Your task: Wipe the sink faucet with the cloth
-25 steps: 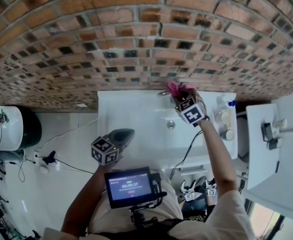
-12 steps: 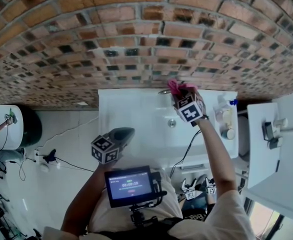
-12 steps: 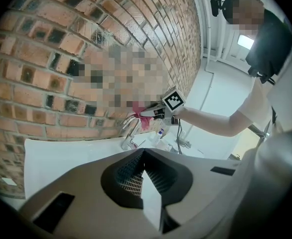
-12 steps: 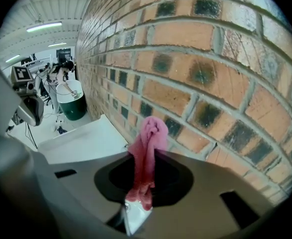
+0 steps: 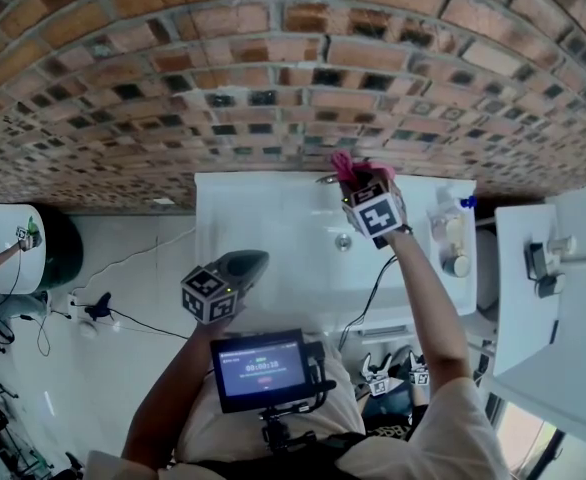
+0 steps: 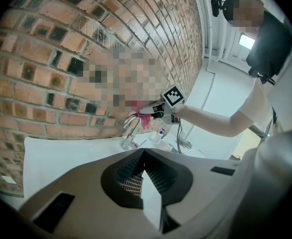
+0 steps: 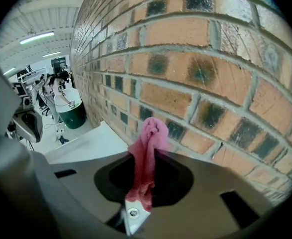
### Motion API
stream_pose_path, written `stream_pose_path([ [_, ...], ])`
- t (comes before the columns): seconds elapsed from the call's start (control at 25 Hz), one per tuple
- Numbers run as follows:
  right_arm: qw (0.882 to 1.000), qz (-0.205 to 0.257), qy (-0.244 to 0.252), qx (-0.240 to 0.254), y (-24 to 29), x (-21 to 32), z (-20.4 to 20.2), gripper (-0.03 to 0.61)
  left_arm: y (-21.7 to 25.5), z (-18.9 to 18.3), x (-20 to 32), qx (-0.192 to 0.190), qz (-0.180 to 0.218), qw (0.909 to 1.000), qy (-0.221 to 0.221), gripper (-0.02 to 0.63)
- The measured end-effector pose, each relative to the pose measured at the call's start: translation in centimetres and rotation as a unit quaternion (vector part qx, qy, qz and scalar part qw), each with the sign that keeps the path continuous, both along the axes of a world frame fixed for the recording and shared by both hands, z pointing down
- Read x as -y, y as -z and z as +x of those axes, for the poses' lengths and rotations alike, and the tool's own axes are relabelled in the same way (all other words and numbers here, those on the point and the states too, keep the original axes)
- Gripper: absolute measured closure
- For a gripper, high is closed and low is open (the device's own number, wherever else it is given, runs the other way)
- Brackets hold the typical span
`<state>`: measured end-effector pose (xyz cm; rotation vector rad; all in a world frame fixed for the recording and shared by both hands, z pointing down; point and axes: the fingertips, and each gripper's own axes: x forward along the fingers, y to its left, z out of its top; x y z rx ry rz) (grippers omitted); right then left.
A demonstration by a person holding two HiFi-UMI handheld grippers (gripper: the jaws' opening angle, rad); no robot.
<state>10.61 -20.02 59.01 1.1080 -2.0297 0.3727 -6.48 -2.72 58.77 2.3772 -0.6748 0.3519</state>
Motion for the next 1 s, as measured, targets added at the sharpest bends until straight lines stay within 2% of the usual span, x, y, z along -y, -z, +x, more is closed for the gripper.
stream_pose_path([
  [0.16, 1.000, 0.004, 0.003, 0.000, 0.2, 0.4, -1.3, 0.508, 0.0, 0.2, 0.0, -0.001, 0.000, 1.0000, 0.003, 0.620],
  [0.36, 1.000, 0.013, 0.007, -0.028, -1.0, 0.8, -3.1, 0.508, 0.0, -0.2, 0.1, 0.001, 0.000, 0.9999, 0.010, 0.620],
  [0.52, 0.995, 0.046, 0.028, -0.083, -1.6, 1.4, -4.7, 0.508, 0.1, -0.8, 0.2, 0.003, 0.000, 0.9998, 0.018, 0.620],
  [0.76, 0.989, 0.040, 0.030, -0.139, -2.3, 1.7, -5.6, 0.508, 0.0, -2.1, 0.1, 0.004, -0.003, 0.9995, 0.030, 0.620],
  [1.0, 0.978, 0.065, 0.053, -0.193, -3.0, 1.4, -6.8, 0.508, 0.0, -2.2, 0.1, 0.003, -0.004, 0.9995, 0.030, 0.620],
])
